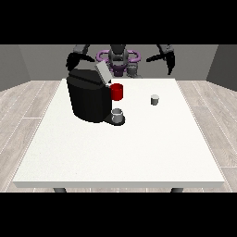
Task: Insert the coffee pod into the coffee machine and close the lid
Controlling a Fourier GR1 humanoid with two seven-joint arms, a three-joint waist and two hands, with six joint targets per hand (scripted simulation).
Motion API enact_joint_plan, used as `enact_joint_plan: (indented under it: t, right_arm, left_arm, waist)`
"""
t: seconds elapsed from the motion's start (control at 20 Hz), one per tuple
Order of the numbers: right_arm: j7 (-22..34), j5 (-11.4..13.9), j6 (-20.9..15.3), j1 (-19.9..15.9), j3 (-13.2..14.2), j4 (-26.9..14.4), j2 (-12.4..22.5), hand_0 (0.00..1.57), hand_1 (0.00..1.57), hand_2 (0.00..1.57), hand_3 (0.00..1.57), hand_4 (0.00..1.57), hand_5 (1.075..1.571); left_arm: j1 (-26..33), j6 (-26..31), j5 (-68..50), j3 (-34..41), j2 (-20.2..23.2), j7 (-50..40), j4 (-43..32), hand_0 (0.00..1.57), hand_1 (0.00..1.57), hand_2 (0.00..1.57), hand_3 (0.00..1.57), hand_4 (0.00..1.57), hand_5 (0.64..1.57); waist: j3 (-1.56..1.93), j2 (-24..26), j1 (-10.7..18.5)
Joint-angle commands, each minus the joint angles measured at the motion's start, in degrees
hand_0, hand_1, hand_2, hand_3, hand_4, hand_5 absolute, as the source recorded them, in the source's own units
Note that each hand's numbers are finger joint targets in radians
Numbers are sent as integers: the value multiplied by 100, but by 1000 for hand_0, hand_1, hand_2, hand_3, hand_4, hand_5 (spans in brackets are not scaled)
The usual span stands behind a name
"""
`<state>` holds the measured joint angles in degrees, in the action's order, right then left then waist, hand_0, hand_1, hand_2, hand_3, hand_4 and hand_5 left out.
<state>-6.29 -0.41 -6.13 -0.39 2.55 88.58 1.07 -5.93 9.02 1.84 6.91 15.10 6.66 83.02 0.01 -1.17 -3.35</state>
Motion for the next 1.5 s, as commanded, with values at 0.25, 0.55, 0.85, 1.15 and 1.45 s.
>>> enact_joint_plan:
  t: [0.25,0.55,0.85,1.15,1.45]
  right_arm:
    - [41,-250,168,-554,169,-42,219,0,0,0,0,233,1571]
    - [-241,-27,110,-526,-153,-178,-1,0,0,0,0,332,1571]
    - [201,4,-10,-1045,42,-441,187,0,0,0,0,372,1571]
    - [208,189,-220,-1036,-20,-683,101,0,0,0,0,423,1571]
    - [633,124,-133,-1130,25,-487,250,0,0,0,0,356,1571]
  left_arm:
    - [-1040,212,230,290,555,-242,-1252,0,0,0,0,0,1571]
    - [-1630,211,357,497,763,-112,-2352,0,0,0,0,0,1571]
    - [-1989,0,791,238,620,-30,-2960,0,0,0,0,0,1571]
    - [-2087,-248,1349,6,598,316,-3500,0,0,375,0,0,1571]
    - [-2147,-373,1613,66,794,381,-4107,695,695,778,429,0,1571]
  waist:
    - [-1,-559,-289]
    - [-2,-875,-433]
    - [-2,-1046,-387]
    - [-2,-926,-364]
    - [-4,-880,-423]
